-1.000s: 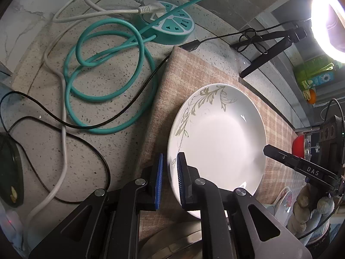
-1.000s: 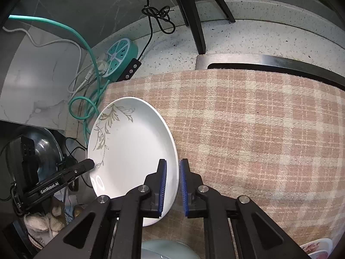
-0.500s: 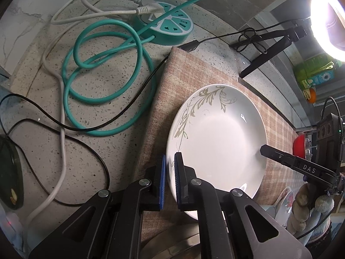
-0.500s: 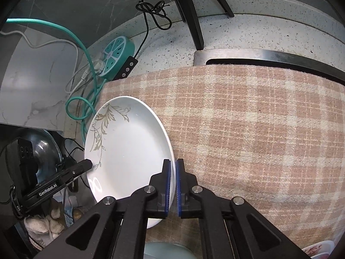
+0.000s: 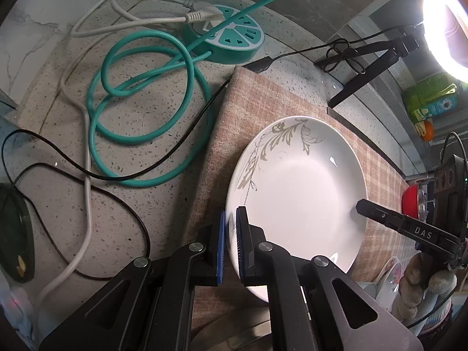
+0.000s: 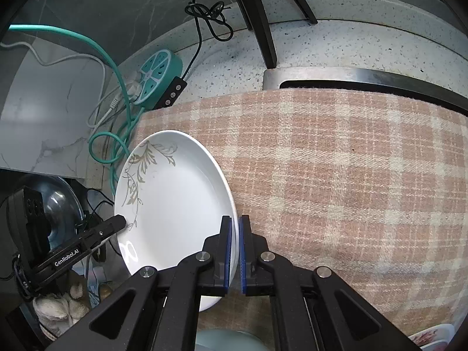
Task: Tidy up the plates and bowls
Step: 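Close both tools on the leaf-pattern plate rim, then lift and carry the leaf-pattern plate with both tools toward the plate stack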
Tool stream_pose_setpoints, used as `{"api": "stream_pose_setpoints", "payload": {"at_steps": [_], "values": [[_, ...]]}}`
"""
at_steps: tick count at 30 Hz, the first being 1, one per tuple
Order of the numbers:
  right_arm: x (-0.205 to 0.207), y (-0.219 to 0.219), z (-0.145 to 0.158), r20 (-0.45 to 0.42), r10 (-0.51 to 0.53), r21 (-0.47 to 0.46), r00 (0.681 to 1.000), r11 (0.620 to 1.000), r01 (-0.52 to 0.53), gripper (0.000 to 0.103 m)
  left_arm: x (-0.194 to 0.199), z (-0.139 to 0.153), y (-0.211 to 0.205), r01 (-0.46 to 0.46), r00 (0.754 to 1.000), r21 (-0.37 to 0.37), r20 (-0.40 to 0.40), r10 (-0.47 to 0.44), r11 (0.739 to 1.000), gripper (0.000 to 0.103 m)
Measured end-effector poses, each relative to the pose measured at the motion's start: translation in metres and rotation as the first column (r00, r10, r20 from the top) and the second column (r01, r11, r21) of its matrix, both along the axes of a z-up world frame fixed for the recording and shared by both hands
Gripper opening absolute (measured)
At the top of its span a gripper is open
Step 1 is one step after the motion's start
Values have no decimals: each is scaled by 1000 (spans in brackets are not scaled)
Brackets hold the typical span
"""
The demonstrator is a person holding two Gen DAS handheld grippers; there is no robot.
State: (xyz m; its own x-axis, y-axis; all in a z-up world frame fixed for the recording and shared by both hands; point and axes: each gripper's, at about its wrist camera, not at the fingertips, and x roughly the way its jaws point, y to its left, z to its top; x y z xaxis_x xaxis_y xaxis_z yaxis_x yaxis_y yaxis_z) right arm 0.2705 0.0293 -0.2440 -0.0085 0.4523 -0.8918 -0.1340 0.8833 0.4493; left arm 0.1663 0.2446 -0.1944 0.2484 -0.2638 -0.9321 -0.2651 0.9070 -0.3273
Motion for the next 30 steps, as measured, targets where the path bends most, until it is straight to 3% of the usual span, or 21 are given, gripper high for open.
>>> {"api": "stream_pose_setpoints", "payload": {"at_steps": [15,30], "values": [[1,-15,6,11,-33,10,999,999,33,5,8,7,-12,18,1000,28,25,-18,999,6],[-1,-50,35,51,-72,28,996,997,71,5,18,30,-37,58,996,24,67,-60,998,6]]}}
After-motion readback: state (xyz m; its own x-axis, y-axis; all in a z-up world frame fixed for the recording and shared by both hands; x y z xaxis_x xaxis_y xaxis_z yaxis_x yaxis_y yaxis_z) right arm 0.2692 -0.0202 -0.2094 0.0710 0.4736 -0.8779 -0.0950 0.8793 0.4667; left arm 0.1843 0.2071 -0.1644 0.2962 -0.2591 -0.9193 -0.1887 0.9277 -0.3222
